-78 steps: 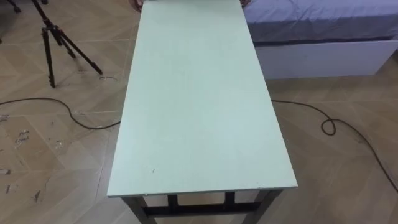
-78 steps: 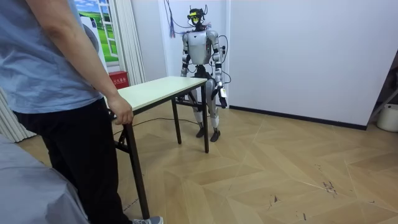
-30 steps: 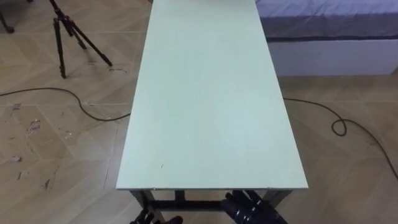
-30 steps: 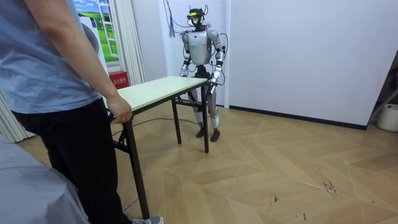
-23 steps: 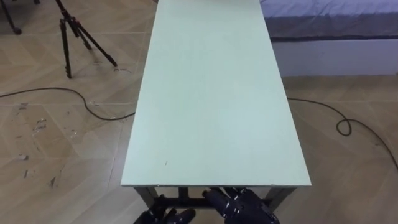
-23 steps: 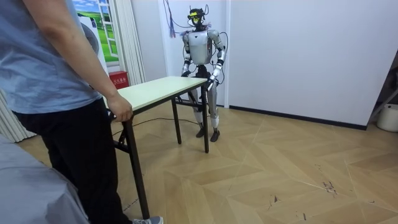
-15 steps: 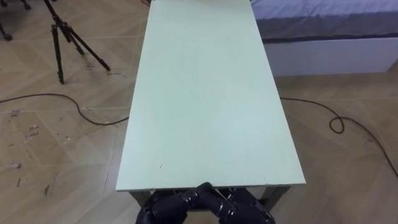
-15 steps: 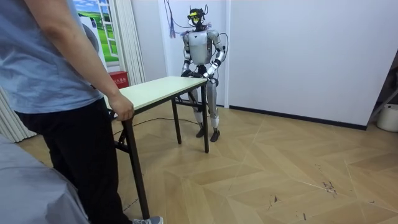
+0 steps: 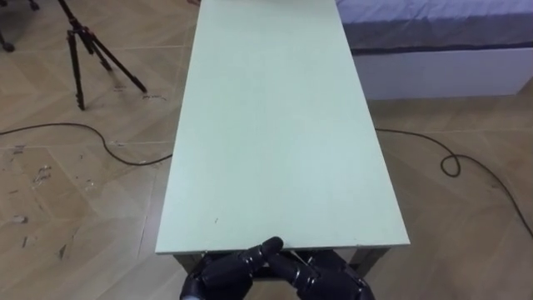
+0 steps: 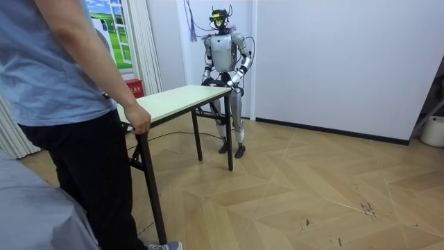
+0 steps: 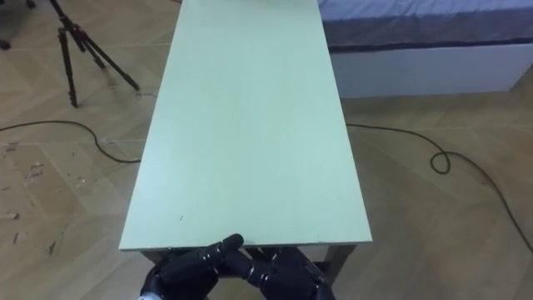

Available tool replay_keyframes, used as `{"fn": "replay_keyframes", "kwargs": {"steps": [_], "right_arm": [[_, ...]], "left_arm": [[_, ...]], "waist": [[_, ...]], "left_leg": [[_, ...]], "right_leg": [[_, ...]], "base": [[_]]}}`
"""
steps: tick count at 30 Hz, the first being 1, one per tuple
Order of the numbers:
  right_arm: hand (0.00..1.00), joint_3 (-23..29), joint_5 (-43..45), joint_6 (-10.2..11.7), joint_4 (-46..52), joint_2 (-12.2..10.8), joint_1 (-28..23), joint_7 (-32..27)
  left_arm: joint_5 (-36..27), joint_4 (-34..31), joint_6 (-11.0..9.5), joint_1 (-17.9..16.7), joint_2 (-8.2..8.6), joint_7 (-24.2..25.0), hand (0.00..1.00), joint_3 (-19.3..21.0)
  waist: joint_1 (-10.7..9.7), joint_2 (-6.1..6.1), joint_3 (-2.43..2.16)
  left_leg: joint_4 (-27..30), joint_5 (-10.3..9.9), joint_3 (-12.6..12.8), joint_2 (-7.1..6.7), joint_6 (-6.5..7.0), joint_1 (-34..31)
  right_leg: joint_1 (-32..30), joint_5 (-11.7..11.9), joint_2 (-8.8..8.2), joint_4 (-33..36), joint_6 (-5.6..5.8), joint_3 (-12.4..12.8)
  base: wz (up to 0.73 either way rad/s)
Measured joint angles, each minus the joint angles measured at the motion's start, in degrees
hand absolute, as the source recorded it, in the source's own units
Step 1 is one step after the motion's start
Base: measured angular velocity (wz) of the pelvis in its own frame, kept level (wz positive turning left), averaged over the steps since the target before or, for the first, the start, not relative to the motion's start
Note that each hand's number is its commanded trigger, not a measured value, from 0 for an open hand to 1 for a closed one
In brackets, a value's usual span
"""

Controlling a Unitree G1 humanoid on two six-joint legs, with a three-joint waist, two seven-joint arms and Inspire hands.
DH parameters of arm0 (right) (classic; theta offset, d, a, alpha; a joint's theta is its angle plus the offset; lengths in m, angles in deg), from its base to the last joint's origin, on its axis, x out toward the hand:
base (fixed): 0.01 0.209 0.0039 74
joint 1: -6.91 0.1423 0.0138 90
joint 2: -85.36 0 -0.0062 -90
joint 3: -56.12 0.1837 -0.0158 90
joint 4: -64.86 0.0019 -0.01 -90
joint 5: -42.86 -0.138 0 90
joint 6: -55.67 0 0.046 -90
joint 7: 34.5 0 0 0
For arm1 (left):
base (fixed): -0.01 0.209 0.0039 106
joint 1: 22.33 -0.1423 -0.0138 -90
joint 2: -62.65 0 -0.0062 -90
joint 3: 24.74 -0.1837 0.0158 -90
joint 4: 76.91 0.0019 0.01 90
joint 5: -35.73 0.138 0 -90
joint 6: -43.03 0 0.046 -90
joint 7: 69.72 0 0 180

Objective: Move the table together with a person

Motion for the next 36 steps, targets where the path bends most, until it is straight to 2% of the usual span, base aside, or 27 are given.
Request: {"fn": "replay_keyframes", "kwargs": {"steps": [9,14,16,19,25,29,36], "right_arm": [[0.0,-0.4,-4.0,0.0,0.0,0.7,0.0,-0.4],[0.0,-0.1,-14.2,0.0,-0.2,0.5,-0.1,-2.5],[0.0,0.4,-15.8,0.0,-0.2,-0.1,-0.1,-3.5],[0.0,0.8,-20.1,0.0,0.2,-0.7,-0.1,-5.0],[0.0,2.1,-25.8,0.2,0.7,-1.3,0.2,-8.0],[0.0,3.1,-29.6,0.6,2.5,-2.1,-0.2,-12.1],[0.0,3.1,-31.3,2.1,3.7,-2.1,-0.2,-15.2]], "left_arm": [[-6.9,-0.3,0.3,0.0,0.02,-1.3,0.0,0.0],[-12.1,-0.6,0.3,0.1,0.18,-3.4,0.0,0.6],[-12.3,-0.7,0.3,0.1,0.45,-4.4,0.0,1.3],[-12.3,-1.4,0.3,0.1,0.6,-6.4,0.0,1.4],[-12.7,-1.6,0.4,0.2,1.94,-8.8,0.0,1.9],[-16.4,-1.8,0.7,0.2,2.46,-10.3,0.0,2.1],[-19.0,-2.4,0.7,0.1,2.55,-12.2,0.0,2.1]], "waist": [[0.0,0.39,0.26],[-0.1,0.32,0.32],[-0.1,0.26,0.58],[-0.2,0.29,0.64],[0.0,0.76,0.34],[0.0,1.35,-0.03],[0.0,1.56,-0.14]], "left_leg": [[0.0,0.0,-0.2,0.07,0.0,0.3],[-0.1,0.0,-0.2,0.22,0.0,0.9],[-0.1,0.0,-0.1,0.42,0.0,1.3],[-0.1,0.0,0.1,0.38,0.0,1.3],[-0.2,0.0,0.7,0.15,0.0,1.5],[-0.3,0.0,1.2,0.25,0.0,1.7],[-0.3,0.0,1.6,0.35,0.0,1.9]], "right_leg": [[0.1,0.0,0.03,0.1,0.0,0.1],[0.7,0.0,0.04,0.1,-0.01,0.2],[1.1,0.0,0.06,0.1,-0.01,0.2],[1.0,0.0,0.1,0.0,-0.01,0.2],[0.9,0.0,0.11,0.1,0.0,0.4],[0.9,0.0,0.12,0.1,-0.02,0.2],[0.9,0.0,0.16,0.2,-0.04,0.2]], "base": [[-0.01],[0.0],[0.0],[-0.01],[-0.03],[-0.01],[0.0]]}}
